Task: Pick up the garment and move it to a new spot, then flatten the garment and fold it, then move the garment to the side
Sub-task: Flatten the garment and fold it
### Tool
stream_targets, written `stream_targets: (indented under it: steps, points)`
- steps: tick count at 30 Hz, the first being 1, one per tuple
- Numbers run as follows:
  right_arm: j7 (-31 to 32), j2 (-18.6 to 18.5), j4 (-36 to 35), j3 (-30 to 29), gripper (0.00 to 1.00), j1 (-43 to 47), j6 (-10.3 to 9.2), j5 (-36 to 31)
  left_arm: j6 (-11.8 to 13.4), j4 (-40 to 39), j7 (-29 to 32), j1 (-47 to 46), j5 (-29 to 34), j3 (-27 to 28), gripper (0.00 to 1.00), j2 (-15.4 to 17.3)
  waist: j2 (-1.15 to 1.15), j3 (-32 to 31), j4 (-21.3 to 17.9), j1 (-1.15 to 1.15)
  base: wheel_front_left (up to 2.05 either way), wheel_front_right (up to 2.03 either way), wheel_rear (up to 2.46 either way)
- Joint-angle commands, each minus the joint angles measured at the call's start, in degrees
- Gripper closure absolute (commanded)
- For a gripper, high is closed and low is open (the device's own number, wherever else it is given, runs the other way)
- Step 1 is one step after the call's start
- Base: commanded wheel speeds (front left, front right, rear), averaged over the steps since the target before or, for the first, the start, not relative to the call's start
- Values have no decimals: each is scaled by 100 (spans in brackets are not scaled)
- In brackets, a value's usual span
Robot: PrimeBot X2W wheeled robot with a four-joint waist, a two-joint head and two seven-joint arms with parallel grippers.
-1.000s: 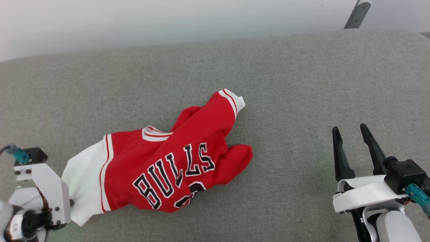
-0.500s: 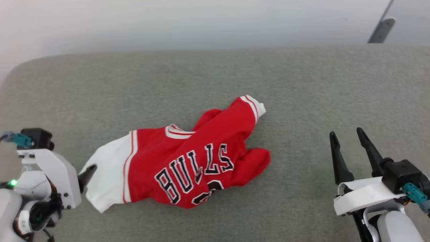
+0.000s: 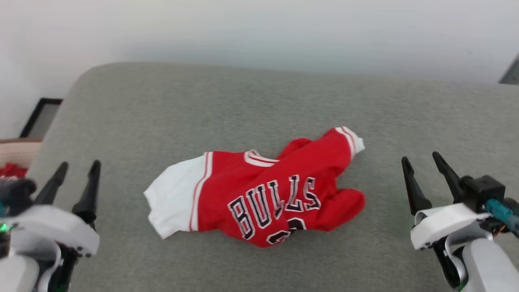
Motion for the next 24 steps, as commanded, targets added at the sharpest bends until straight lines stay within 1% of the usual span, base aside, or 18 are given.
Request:
stream_targets:
  steps: [1,4,8,11,12,14,20,24]
  points:
    - [50,-60,102,47,0,-125,-10,63,18,-59,-244,141,4,81,0,-99,0,-13,263,0,0,0,0]
    - [176,-163,356,110,0,-338,-10,219,29,-180,-739,331,124,141,0,-208,0,39,441,0,0,0,0]
    - [418,-325,701,239,0,-675,-10,375,82,-341,-1060,506,223,221,0,-418,0,165,666,0,0,0,0]
    - [688,-454,976,378,0,-960,-9,444,37,-457,-1162,583,274,276,0,-593,0,286,825,0,0,0,0]
    - [688,-454,976,378,0,-960,-9,444,37,-457,-1162,583,274,276,0,-593,0,286,825,0,0,0,0]
    - [879,-550,1200,418,0,-1155,-10,505,6,-484,-1184,599,337,296,0,-688,0,367,923,0,0,0,0]
    - [1579,-672,1853,493,0,-1716,-10,712,-176,-489,-1222,502,488,327,0,-959,0,619,1173,0,0,0,0]
    - [2009,-743,2175,646,0,-2023,-10,839,-304,-452,-1232,406,572,384,0,-1158,0,779,1312,0,0,0,0]
